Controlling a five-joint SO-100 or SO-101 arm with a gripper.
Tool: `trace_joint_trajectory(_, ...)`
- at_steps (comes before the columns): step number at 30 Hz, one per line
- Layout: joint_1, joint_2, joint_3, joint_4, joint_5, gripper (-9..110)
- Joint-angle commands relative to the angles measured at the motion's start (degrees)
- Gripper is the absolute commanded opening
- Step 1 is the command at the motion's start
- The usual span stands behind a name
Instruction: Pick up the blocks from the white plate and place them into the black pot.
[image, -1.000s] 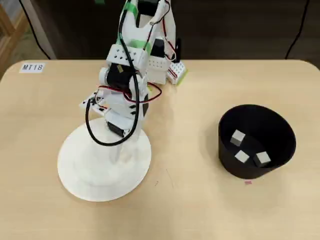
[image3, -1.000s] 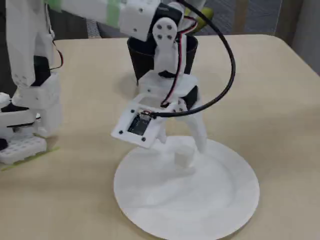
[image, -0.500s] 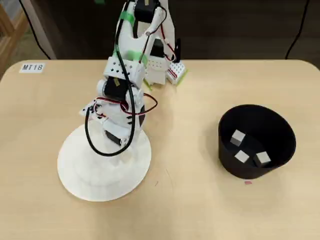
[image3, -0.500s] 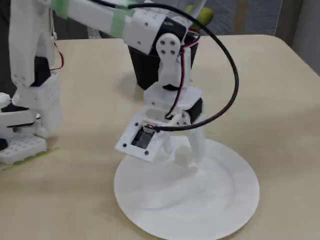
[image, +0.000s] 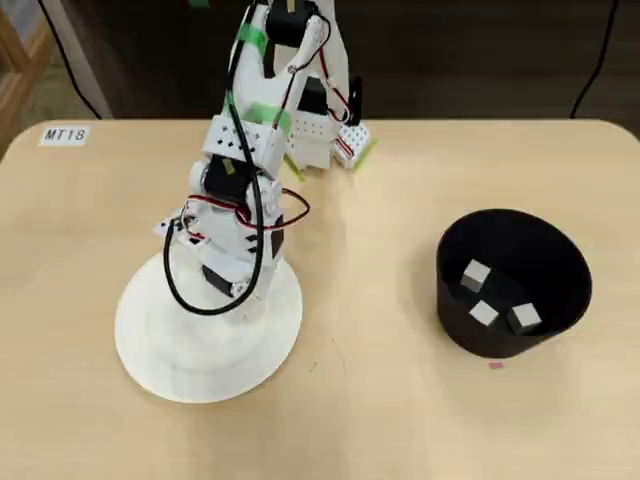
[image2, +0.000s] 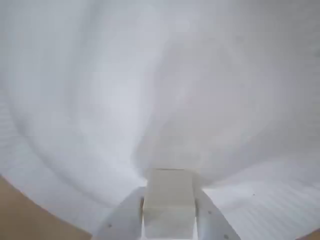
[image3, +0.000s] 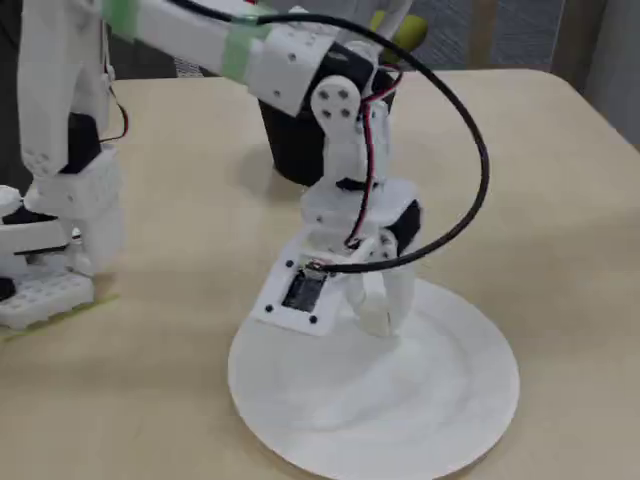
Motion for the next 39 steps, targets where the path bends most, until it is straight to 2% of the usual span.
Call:
trace_joint_trajectory(1, -1.1, 6.0, -1.8, -7.9, -9.3, -2)
trace_joint_trajectory(6, -8.5, 15.5, -1.4, -12.1, -24.1, -2)
trace_joint_trajectory(10, -17.6, 27.8, 0.8, -8.7, -28.7, -2)
trace_joint_trajectory(18, -40.4, 50.5, 15.7, -10.4, -22.9, -2)
trace_joint_trajectory(22, -49.7, 60.0, 31.9, -21.5, -18.2, -2)
trace_joint_trajectory(29, -57.8, 54.1, 39.6, -32.7, -18.6, -2)
trace_joint_trajectory(39, -56.8, 45.7, 38.7, -40.1, -20.0, -2)
